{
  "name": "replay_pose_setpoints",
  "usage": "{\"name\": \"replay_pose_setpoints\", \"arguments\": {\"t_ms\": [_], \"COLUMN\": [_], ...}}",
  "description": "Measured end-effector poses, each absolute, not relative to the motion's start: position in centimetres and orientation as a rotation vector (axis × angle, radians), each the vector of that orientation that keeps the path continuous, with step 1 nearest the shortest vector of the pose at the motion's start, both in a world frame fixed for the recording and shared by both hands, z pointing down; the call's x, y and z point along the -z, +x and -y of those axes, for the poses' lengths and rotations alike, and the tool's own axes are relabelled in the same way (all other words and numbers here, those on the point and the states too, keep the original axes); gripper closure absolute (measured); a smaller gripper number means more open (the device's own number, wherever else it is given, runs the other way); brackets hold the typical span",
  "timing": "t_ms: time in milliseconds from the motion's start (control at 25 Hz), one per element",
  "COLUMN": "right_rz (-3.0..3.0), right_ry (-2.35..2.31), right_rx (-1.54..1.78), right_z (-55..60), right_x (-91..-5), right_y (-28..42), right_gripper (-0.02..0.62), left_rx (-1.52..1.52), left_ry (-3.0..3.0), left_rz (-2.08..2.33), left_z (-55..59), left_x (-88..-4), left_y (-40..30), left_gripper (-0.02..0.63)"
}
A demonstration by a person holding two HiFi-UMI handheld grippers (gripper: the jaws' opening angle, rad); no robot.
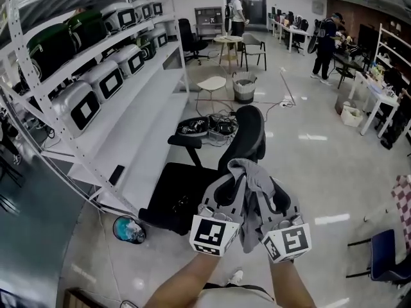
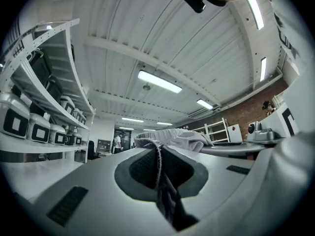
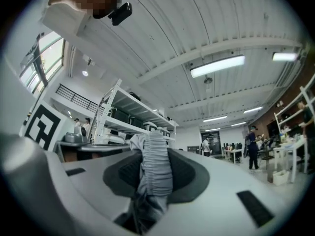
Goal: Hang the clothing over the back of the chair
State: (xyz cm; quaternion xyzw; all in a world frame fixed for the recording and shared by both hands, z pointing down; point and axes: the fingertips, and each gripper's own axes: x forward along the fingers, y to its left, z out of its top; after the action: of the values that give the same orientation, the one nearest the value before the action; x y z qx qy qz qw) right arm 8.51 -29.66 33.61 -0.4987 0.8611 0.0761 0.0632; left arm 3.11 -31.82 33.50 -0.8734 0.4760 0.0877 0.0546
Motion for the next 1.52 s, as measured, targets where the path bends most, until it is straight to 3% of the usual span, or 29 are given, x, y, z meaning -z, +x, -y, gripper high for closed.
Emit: {"name": "replay_pose_setpoints", "arguments": {"t_ms": [400,1040,1520], "right_rz": [-2.517,-2.474,-2.511], "right_ry": [-1.471,-1.523,-1.683], "right_rx": [-0.281,-0.465,-0.478], "right_z": [38.9,45.4,51.6], "right_x": [-28.8,-23.1,-27.0], "right_y": [12.9,12.2,10.6], "right_gripper": [0.476,0.476,0.476], "left_rx": [-0.307,-0.446,-0.304], "left_ry": [-2.525,-2.491,-2.598], "left_rz": [-1.473,-1.410,-1.410], "left_z": [40.7,48.3,55.1], "left_x": [-28.0,-22.6,-27.8], "left_y": [4.8,1.6,-1.0], "left_gripper": [0.575,0.575,0.575]}}
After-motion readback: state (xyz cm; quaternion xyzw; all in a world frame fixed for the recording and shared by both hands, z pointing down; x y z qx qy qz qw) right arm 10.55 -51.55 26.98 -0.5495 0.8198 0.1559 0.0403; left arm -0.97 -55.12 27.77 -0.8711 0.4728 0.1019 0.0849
